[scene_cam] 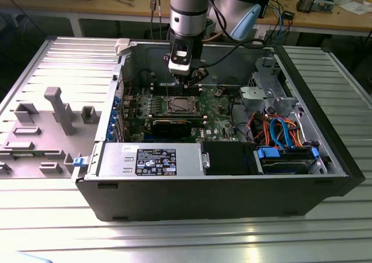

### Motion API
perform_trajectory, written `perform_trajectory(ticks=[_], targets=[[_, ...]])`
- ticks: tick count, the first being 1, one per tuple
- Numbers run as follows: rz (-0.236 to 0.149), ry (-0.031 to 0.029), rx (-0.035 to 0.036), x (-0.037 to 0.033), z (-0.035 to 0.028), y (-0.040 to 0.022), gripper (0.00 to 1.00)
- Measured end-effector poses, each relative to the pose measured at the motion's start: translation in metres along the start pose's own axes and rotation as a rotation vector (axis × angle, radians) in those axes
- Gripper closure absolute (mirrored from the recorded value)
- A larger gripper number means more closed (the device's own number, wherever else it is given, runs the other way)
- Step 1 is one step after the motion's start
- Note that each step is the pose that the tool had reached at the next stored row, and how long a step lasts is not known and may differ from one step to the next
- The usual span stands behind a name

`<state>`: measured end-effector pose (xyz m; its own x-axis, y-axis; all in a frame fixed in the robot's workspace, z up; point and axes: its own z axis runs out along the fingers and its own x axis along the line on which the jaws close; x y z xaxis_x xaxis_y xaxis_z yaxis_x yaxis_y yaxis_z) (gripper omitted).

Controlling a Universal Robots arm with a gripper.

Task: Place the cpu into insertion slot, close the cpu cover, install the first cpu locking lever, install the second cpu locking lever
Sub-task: 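Install the first cpu locking lever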

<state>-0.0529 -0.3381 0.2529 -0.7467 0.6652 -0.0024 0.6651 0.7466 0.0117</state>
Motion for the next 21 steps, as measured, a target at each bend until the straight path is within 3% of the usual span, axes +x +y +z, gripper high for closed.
perform_trajectory(ticks=[21], targets=[[-0.012,0.0002,-0.0001,0.0001,0.0002,0.0000,0.89]])
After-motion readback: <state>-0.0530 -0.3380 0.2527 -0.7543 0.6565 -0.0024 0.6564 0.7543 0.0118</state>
